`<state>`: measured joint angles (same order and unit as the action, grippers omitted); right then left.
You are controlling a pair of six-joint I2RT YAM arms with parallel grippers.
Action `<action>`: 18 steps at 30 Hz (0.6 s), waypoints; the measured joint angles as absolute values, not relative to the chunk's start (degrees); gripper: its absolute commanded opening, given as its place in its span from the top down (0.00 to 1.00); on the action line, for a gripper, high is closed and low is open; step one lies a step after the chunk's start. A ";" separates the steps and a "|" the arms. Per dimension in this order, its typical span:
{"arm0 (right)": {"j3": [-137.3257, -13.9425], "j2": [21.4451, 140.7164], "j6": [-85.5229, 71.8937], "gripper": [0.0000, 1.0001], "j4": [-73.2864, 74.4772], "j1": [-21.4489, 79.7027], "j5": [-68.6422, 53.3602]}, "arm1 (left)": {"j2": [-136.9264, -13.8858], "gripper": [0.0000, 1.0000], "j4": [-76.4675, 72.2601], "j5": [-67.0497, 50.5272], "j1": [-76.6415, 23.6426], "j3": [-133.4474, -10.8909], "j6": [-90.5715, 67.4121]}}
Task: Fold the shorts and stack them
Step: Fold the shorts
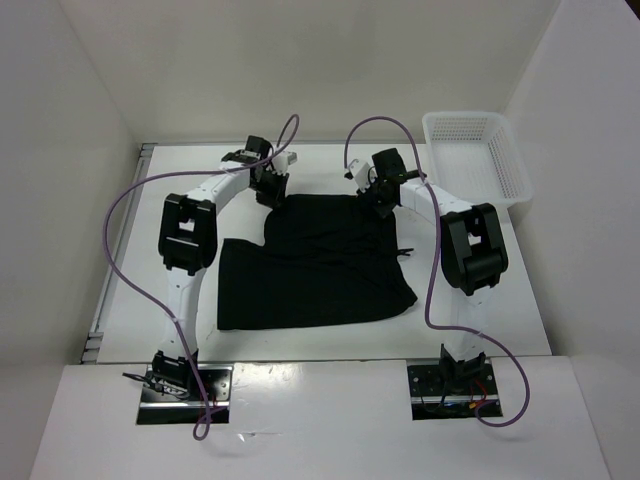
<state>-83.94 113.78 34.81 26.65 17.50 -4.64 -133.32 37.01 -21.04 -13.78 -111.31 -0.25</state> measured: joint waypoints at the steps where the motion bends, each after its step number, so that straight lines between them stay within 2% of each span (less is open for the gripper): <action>1: -84.14 113.80 34.79 1.00 26.70 17.50 -4.54 | -133.40 1.00 37.21 -20.56 -13.96 -111.22 -0.25; 8: -87.46 113.80 34.81 1.00 26.30 17.52 -2.66 | -132.88 1.00 33.41 -8.60 -14.55 -114.06 -0.23; 12: -87.85 113.03 36.58 1.00 26.22 17.65 -2.31 | -126.28 1.00 27.94 -1.67 -14.63 -112.29 -0.27; 16: -86.83 109.75 39.24 1.00 26.09 19.03 -3.36 | -110.43 0.99 24.82 1.43 -16.51 -98.89 -0.25; 18: -83.37 105.58 41.58 1.00 25.61 20.78 -3.70 | -103.00 0.93 25.21 1.96 -18.83 -90.91 -0.23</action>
<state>-83.37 105.58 41.58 25.61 20.78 -3.70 -103.00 25.21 1.96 -18.83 -90.91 -0.23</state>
